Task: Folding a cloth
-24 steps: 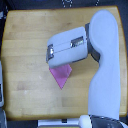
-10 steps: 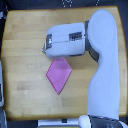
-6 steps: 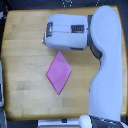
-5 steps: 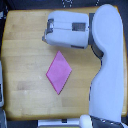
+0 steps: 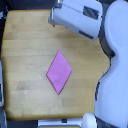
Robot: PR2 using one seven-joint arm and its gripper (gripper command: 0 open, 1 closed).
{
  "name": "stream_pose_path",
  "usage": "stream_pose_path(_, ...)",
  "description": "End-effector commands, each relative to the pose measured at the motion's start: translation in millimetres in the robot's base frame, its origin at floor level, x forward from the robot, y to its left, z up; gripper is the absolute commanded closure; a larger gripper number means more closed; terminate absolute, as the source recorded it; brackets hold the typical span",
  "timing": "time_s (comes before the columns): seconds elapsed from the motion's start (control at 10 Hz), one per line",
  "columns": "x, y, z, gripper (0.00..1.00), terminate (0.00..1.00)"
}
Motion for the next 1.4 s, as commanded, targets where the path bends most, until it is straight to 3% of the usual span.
stream_pose_path(0.0, 43, -97, 72, 0.00, 0.00)
stream_pose_path(0.3, 52, -178, 89, 0.00, 0.00)
stream_pose_path(0.6, 58, -217, 91, 0.00, 0.00)
stream_pose_path(1.2, 49, -297, 66, 0.00, 0.00)
stream_pose_path(1.3, 48, -307, 59, 0.00, 1.00)
